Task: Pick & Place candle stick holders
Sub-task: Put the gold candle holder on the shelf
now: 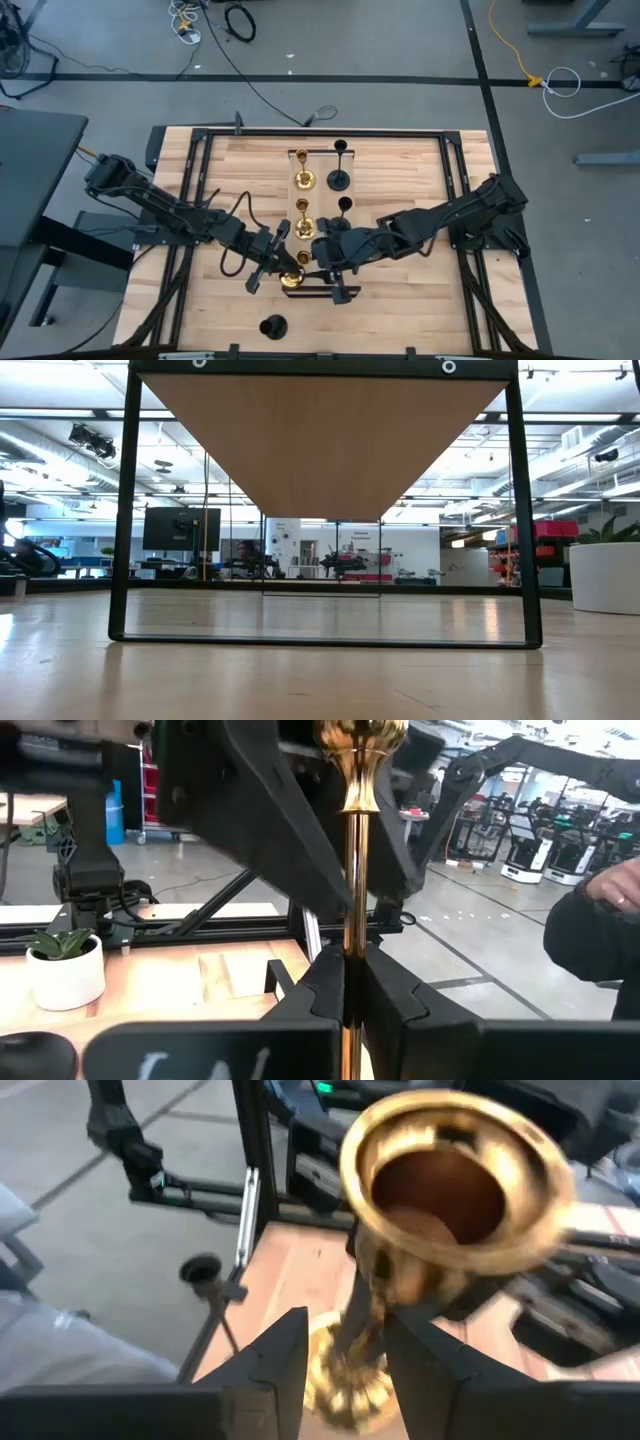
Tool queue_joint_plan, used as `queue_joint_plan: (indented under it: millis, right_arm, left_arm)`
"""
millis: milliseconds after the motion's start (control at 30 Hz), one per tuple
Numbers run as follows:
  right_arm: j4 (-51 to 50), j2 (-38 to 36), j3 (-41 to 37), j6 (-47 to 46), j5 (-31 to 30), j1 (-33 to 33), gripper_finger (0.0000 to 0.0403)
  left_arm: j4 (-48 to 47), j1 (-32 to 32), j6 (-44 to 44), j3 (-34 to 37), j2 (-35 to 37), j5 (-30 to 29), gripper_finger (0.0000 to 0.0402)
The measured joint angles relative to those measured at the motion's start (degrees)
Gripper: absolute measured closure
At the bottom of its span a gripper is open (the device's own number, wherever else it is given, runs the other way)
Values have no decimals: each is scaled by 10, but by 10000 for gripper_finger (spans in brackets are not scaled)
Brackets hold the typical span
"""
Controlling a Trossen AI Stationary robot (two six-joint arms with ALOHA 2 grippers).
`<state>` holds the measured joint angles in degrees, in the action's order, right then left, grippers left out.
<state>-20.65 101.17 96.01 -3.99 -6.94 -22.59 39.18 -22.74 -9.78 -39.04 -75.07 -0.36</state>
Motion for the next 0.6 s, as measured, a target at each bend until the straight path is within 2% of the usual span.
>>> queue_joint_plan:
  millis: [167,333,600]
  right_arm:
    - [-35,-35,0,-12,-6,-10,269]
    - [-73,-59,0,-16,-62,-33,269]
    - [-146,-71,0,-62,-146,-76,269]
  left_arm:
    - [-1,0,10,0,0,0,387]
    - [-1,-7,35,0,0,-17,387]
    - [-11,-30,62,1,0,-82,387]
